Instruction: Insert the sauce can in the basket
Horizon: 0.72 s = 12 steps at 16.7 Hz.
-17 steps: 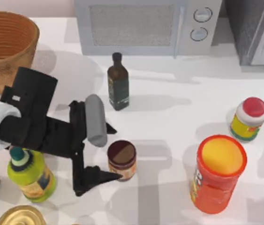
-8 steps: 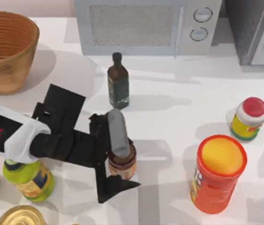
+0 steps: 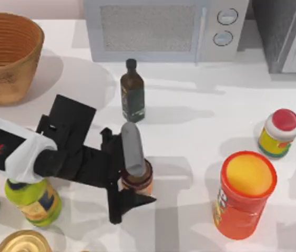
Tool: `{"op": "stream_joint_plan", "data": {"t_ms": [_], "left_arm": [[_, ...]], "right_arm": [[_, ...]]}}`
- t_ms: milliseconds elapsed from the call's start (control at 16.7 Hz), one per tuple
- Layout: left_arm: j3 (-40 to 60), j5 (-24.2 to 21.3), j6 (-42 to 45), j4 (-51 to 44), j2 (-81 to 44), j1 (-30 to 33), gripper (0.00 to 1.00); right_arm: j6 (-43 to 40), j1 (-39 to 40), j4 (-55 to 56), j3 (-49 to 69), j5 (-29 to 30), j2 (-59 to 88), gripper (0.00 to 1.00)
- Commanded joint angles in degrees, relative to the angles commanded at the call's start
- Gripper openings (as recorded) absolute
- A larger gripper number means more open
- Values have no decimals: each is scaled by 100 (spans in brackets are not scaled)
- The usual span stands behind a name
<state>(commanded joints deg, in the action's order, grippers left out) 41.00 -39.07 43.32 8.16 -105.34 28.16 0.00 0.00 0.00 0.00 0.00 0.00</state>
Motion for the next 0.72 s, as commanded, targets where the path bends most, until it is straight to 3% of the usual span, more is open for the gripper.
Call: {"op": "stream_joint_plan", "data": {"t_ms": [420, 720], "left_arm": [[0, 0, 0, 0, 0, 0, 2], [0, 0, 0, 0, 0, 0, 0]], "right_arm": [[0, 0, 0, 0, 0, 0, 100], [0, 0, 0, 0, 0, 0, 100]]}}
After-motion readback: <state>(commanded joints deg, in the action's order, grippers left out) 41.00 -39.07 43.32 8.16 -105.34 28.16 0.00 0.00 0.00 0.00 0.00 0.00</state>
